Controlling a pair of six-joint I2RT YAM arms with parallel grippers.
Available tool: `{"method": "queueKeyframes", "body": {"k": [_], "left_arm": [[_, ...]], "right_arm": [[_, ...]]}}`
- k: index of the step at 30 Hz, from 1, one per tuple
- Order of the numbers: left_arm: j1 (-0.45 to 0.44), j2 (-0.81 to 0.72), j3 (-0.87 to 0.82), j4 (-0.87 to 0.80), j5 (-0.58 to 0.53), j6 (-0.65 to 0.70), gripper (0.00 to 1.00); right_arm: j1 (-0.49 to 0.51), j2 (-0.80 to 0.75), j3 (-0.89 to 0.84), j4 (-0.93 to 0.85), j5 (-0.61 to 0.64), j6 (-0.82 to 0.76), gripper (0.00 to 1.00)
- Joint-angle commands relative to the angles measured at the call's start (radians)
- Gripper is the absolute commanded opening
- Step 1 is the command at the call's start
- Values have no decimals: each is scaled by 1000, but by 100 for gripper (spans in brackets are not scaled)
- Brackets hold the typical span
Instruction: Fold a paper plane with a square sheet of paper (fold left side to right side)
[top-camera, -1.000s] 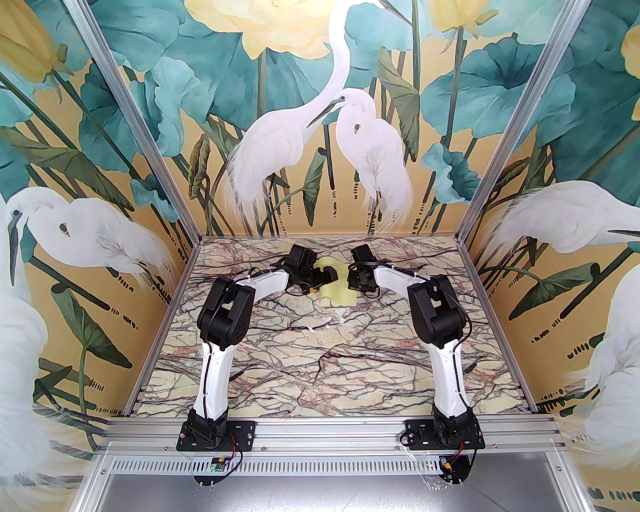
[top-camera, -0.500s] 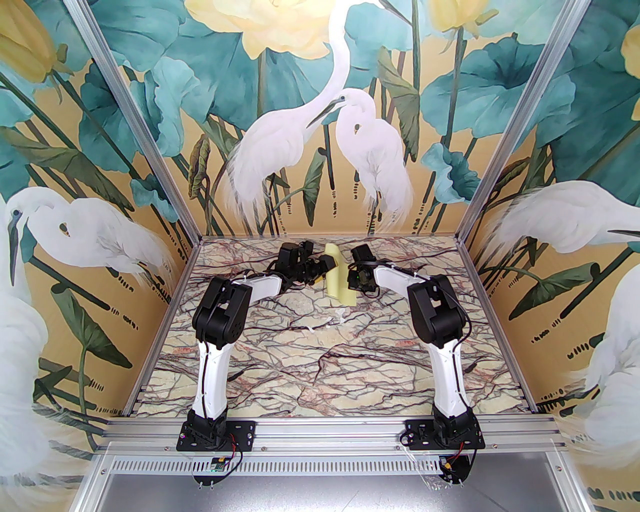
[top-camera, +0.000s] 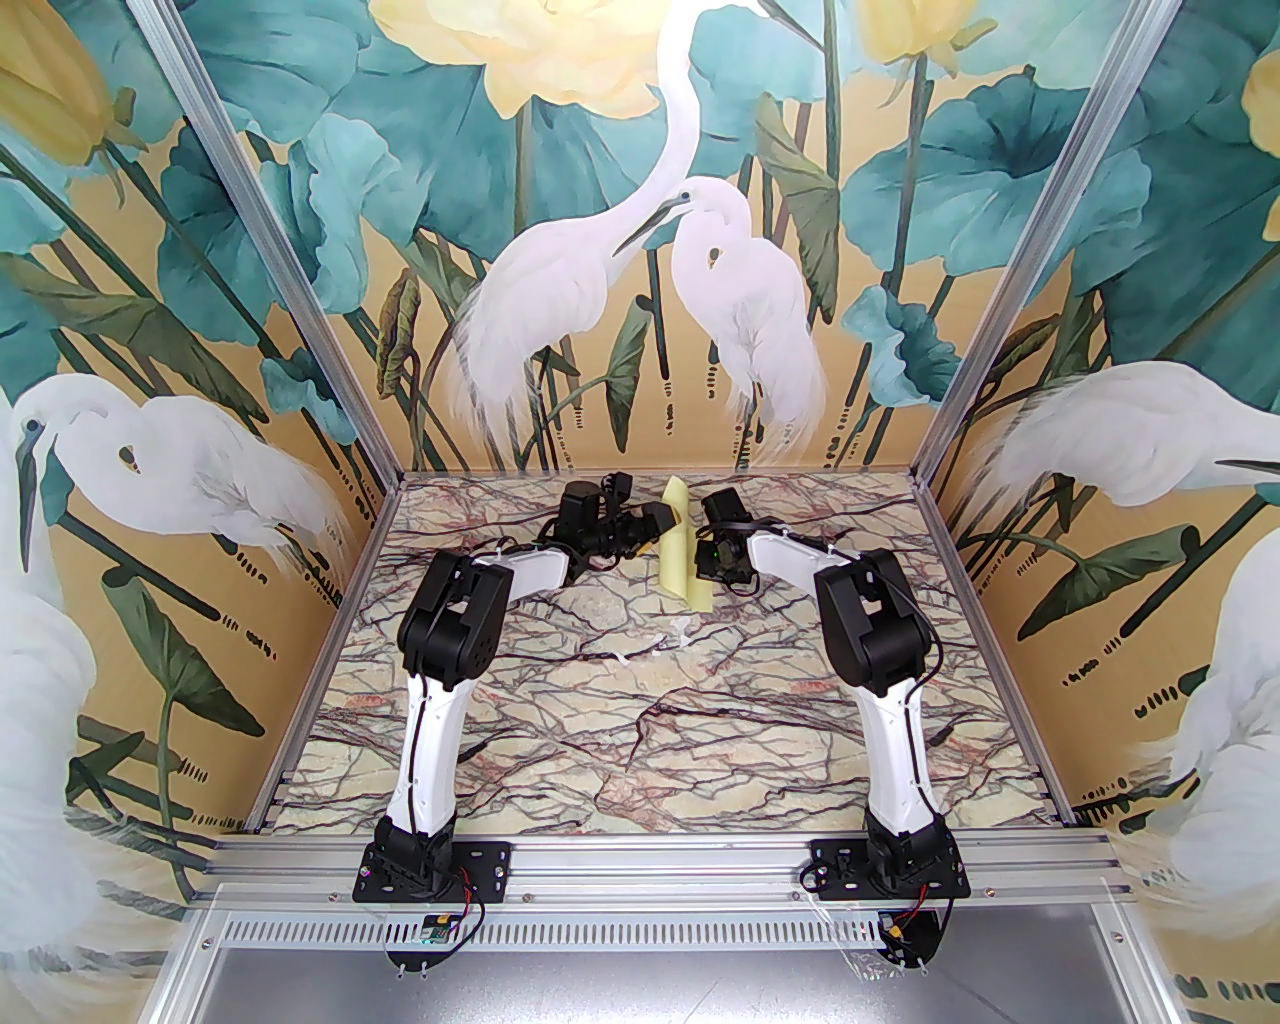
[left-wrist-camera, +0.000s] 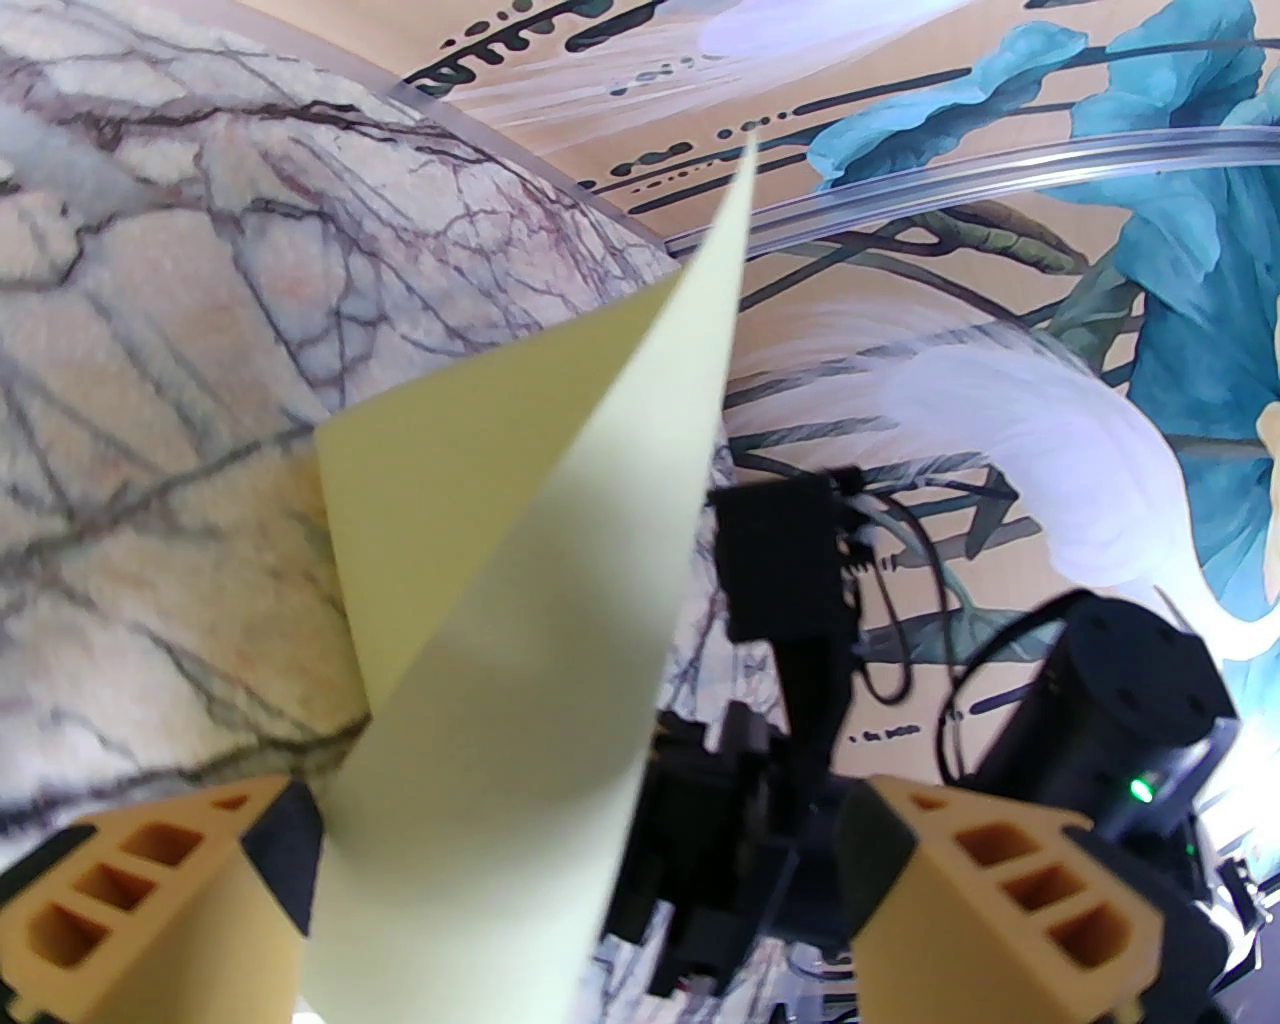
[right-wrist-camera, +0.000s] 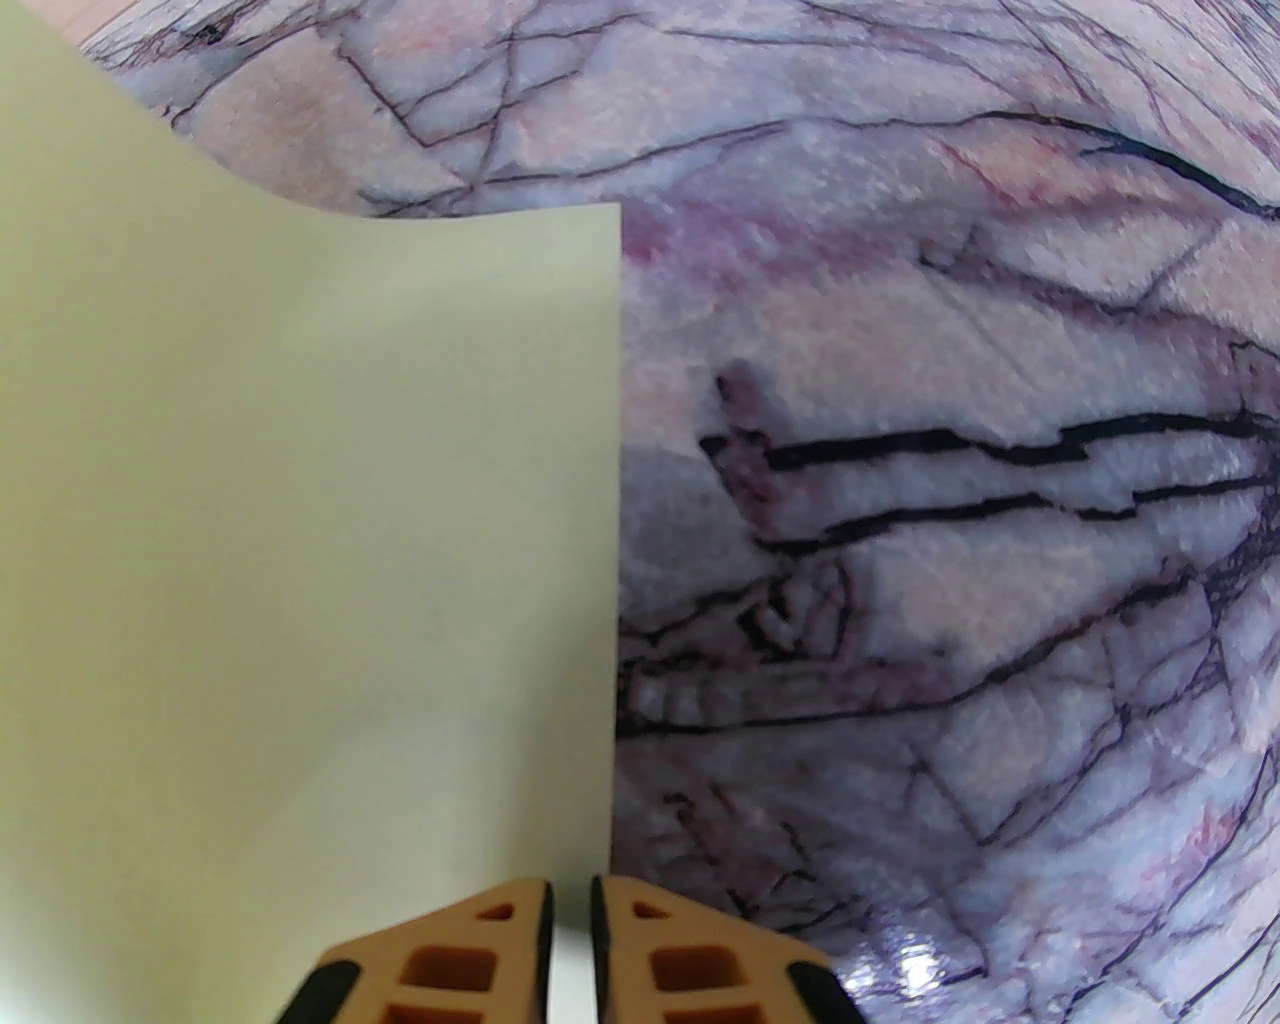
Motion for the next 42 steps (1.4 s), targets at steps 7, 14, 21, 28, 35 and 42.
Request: {"method": "queueKeyframes", "body": {"k": [7,14,21,28,35,42], "left_arm": [[20,35,90,-106,1,94,91],[20,-42,-40,-83,51,123,90],[20,-126,-155,-93,65,140,88],[21,-180,-160,-233,-26,242,90],[21,-189,-139,-361,-47,291,91],[22,-246,-199,-336,-27,257,90]], "right_arm": [[21,72,29,-85,-10,-35,15],[21,75,30,-78,-22,-28,15],[20,71,30,-79,-20,-26,15],[21,69,34,-79,-20,-24,16],[21,64,33,-76,-28,-24,16],[21,61,30,-74,-35,-21,16]]}}
